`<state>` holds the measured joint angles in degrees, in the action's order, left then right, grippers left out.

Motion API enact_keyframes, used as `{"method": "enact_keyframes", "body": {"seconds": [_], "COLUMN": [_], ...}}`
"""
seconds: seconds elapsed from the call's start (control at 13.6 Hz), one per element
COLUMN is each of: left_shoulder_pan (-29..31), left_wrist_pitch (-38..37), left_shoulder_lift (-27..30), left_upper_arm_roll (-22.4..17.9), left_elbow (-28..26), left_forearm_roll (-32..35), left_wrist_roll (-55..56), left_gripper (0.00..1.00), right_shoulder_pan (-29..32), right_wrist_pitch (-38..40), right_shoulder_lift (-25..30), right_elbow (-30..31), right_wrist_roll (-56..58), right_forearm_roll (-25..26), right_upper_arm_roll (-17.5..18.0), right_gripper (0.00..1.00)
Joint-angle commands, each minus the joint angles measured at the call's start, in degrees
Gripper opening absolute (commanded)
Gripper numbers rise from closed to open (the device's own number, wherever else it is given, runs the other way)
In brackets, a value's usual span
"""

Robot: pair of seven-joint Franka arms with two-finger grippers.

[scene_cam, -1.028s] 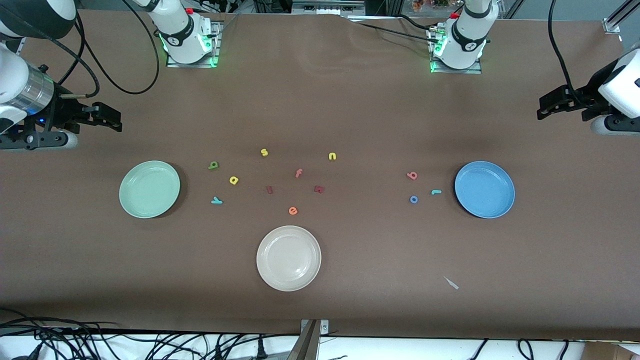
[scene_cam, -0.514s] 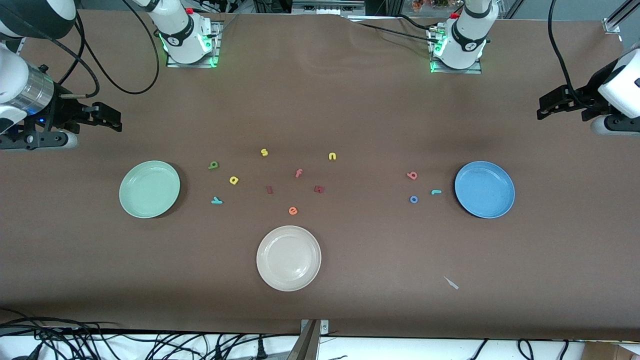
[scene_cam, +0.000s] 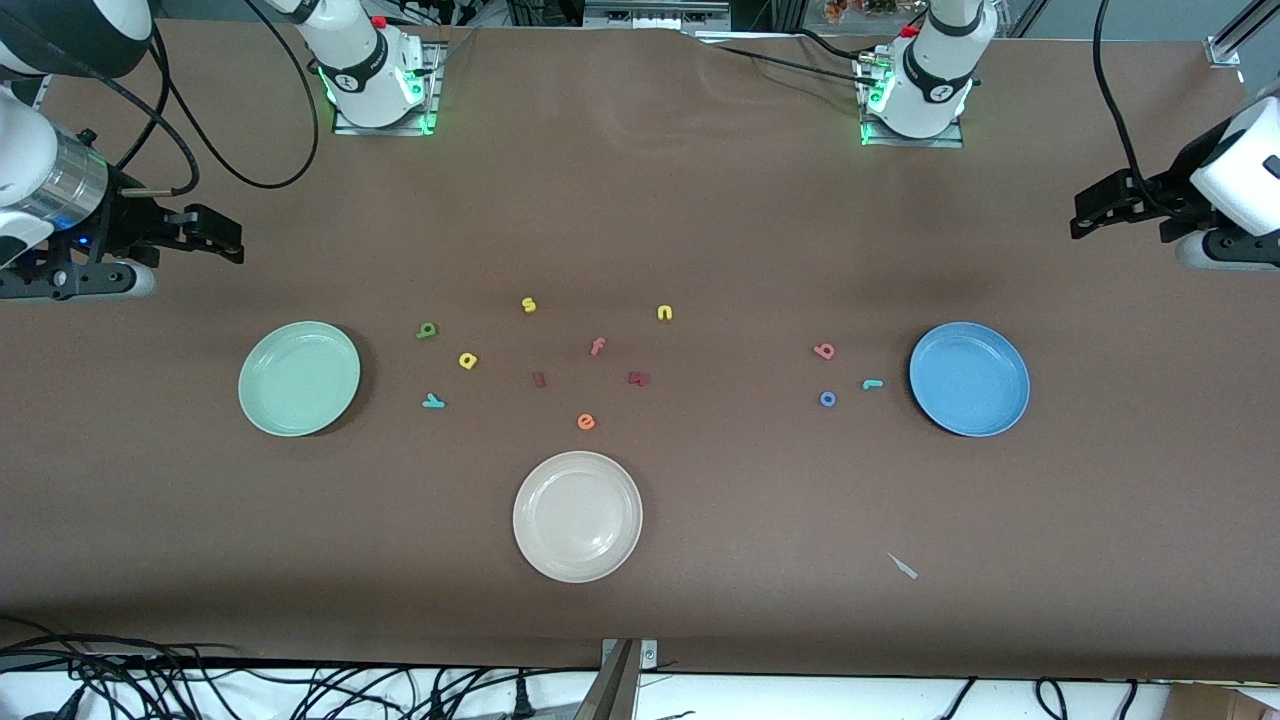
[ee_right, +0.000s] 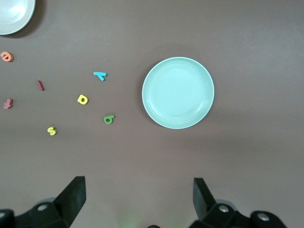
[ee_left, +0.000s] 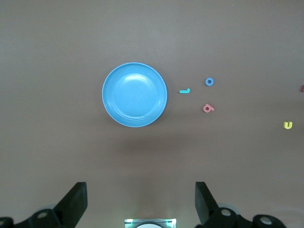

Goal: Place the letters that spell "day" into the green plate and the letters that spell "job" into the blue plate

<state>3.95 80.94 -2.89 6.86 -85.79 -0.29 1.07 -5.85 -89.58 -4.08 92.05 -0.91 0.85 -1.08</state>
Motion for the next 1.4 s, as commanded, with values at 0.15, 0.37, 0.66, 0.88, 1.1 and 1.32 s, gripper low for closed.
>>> {"method": "enact_keyframes", "body": {"seconds": [0.15, 0.37, 0.66, 0.88, 1.1, 1.32], "left_shoulder_pan": [-0.2, 0.0, 0.1, 0.1, 0.1, 0.0], "left_wrist_pitch": [-0.9, -1.3, -1.0, 0.6, 0.9, 1.4], "left_shoulder_lift": [-0.2, -0.2, -0.1, 0.2, 1.5, 1.6], "left_upper_arm_roll": [1.4, 1.3, 1.3, 0.8, 0.8, 0.8], "left_elbow": [1.3, 1.2, 1.0, 0.5, -0.8, -0.9], "left_forearm_roll": [-0.2, -0.5, -0.6, -1.5, -2.3, -2.4], "left_wrist_roll": [-0.4, -0.4, -0.4, -0.4, -0.3, -0.3], "left_gripper": [1.00, 1.00, 1.00, 1.00, 1.00, 1.00], "right_shoulder_pan": [0.3, 0.3, 0.3, 0.3, 0.3, 0.3], "right_wrist_pitch": [0.7, 0.7, 0.7, 0.7, 0.7, 0.7], "right_shoulder_lift": [-0.4, -0.4, -0.4, -0.4, -0.4, -0.4], "right_elbow": [-1.2, -1.3, -1.2, -1.2, -1.2, -1.2], "right_wrist_roll": [0.1, 0.1, 0.0, 0.1, 0.1, 0.1], "right_forearm_roll": [0.4, 0.4, 0.4, 0.3, 0.3, 0.3], "right_upper_arm_roll": [0.2, 0.2, 0.2, 0.2, 0.2, 0.2], "right_gripper": [1.00, 1.00, 1.00, 1.00, 1.00, 1.00]}}
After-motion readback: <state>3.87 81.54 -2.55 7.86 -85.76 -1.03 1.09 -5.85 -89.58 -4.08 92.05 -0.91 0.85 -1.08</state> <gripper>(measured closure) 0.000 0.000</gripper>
